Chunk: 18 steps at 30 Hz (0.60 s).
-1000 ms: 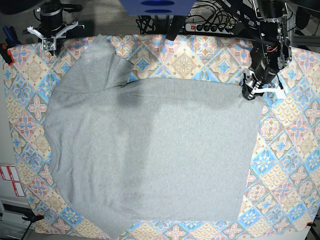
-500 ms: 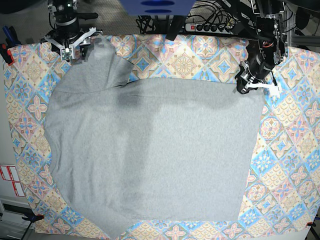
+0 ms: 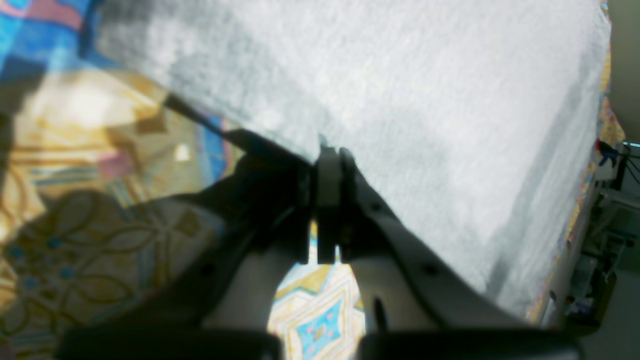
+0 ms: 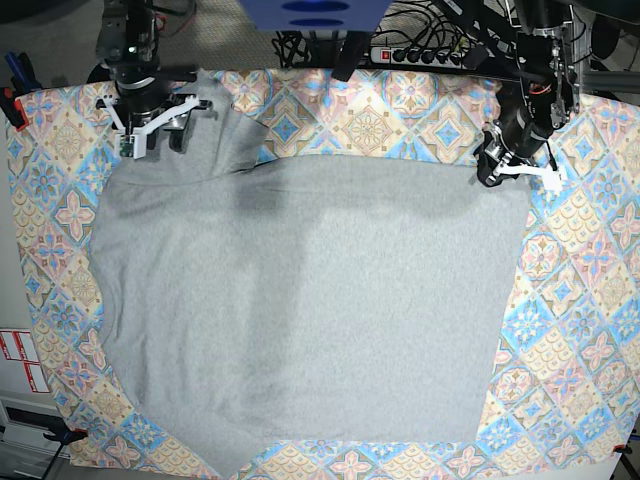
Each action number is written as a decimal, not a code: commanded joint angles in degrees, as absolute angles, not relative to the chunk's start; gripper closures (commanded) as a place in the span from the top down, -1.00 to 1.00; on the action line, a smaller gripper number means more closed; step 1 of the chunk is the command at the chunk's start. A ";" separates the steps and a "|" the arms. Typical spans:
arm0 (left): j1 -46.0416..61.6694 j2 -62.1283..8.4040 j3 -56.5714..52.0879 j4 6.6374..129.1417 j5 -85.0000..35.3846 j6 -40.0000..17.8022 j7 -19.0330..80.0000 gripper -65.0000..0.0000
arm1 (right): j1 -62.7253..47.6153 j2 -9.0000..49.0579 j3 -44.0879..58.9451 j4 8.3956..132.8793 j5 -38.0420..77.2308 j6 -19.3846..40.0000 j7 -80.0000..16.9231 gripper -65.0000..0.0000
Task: Fold the T-shirt properly
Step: 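Grasp the shoulder edge with both grippers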
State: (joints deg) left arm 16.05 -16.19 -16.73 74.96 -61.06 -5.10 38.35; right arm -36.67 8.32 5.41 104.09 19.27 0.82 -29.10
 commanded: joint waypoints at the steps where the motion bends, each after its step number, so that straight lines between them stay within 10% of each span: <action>1: 16.13 -16.92 -17.10 75.74 -60.79 -4.88 38.11 -1.00 | -37.58 8.57 6.02 103.69 21.14 1.01 -29.14 -0.17; 18: 15.87 -16.92 -17.10 75.65 -60.79 -4.88 38.20 -1.00 | -36.44 8.75 5.85 96.31 25.19 1.01 -29.05 -0.17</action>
State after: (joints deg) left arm 16.01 -16.19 -16.73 74.96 -60.93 -4.93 38.35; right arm -36.10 8.45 5.63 95.61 24.75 0.78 -29.93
